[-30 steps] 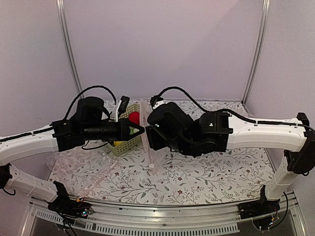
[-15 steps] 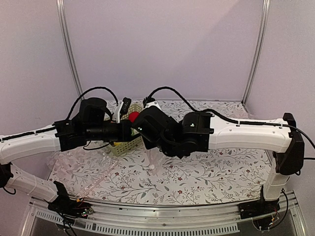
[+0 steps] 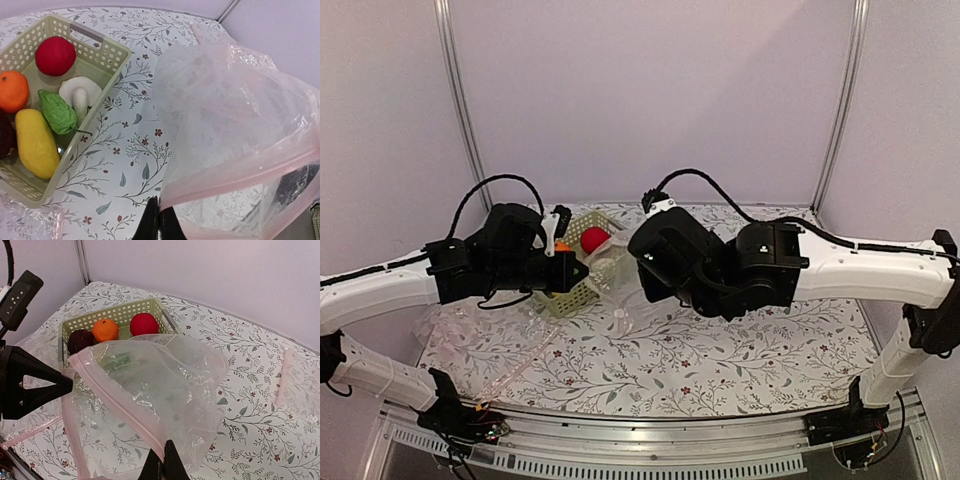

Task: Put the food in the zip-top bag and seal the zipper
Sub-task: Pass from the left arm to the right

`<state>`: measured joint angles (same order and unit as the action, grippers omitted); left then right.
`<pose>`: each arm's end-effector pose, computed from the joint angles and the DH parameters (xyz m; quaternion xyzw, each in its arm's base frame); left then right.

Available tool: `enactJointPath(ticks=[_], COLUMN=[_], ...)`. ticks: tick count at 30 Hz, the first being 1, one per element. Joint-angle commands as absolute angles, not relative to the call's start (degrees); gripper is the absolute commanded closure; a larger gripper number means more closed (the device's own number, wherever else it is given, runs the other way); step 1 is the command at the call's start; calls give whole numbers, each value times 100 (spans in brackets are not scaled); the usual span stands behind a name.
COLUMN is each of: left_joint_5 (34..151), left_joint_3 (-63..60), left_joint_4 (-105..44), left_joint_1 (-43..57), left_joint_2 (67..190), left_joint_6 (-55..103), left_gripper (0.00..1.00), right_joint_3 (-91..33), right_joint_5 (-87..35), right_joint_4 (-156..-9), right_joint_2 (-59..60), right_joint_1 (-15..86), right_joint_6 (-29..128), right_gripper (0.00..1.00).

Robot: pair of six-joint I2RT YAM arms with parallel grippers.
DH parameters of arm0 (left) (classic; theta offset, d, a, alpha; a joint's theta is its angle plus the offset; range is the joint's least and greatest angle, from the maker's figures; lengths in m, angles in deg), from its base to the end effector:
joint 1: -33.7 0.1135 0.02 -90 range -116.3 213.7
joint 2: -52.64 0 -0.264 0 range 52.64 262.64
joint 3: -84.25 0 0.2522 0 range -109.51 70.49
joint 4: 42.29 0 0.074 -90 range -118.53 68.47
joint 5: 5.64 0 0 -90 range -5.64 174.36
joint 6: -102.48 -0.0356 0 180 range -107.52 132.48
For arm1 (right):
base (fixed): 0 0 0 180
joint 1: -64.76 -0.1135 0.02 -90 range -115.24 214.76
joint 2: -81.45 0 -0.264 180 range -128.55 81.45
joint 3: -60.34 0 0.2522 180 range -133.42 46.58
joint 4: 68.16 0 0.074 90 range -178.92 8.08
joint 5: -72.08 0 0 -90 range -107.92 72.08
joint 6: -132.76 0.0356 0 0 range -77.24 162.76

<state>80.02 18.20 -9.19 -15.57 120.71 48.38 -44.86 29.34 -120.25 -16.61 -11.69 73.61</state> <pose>0.1737 -0.1975 0.2865 0.0859 0.8829 -0.2869 0.3618 0.1137 0.3601 0.3369 -0.1864 0.8396 0.0632 0.5062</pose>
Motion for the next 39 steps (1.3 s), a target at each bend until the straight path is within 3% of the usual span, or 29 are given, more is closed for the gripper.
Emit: enactJointPath(ticks=[1,8,15,17,21,25,27,32,34,39], left_joint_5=[7380,8451,9506,9631,10017,10324,10359,10548,10115,9547], left_joint_3=[1686,1743,1684,1752,1999,2185,2172,2112,1925,1216], left_joint_4=[-502,-1540,-2086,-2126,-2333,-2392,-2288,-2030,-1449,136], left_joint_1=[-1499,-1506,-1516,-1525,-1580,-1679,-1739,-1767,-1708,-1062], left_joint_2=[12140,12559,12960,12936,12744,12384,12152,11657,11549,11812], left_joint_6=[4588,4507,4491,4442,4314,4132,4036,3926,3846,3518], left_gripper=[100,100,100,96,78,36,22,9,4,1], right_joint_3=[-4290,-4123,-4076,-4000,-3842,-3656,-3555,-3507,-3502,-3498], right_joint_5=[2434,1441,1750,1742,1782,1997,2068,2065,2062,2040], right_joint_4=[-12110,-11981,-12027,-11888,-11738,-11678,-11622,-11594,-11598,-11592], right_joint_2=[-1010,-681,-1072,-1117,-1127,-1065,-1011,-965,-971,-962], right_joint_1=[-1185,-1183,-1135,-1101,-973,-886,-850,-789,-787,-783], right_joint_6=[7388,7185,7568,7750,7978,8173,8200,8214,8222,8188], right_gripper=[100,100,100,100,100,100,100,100,100,100])
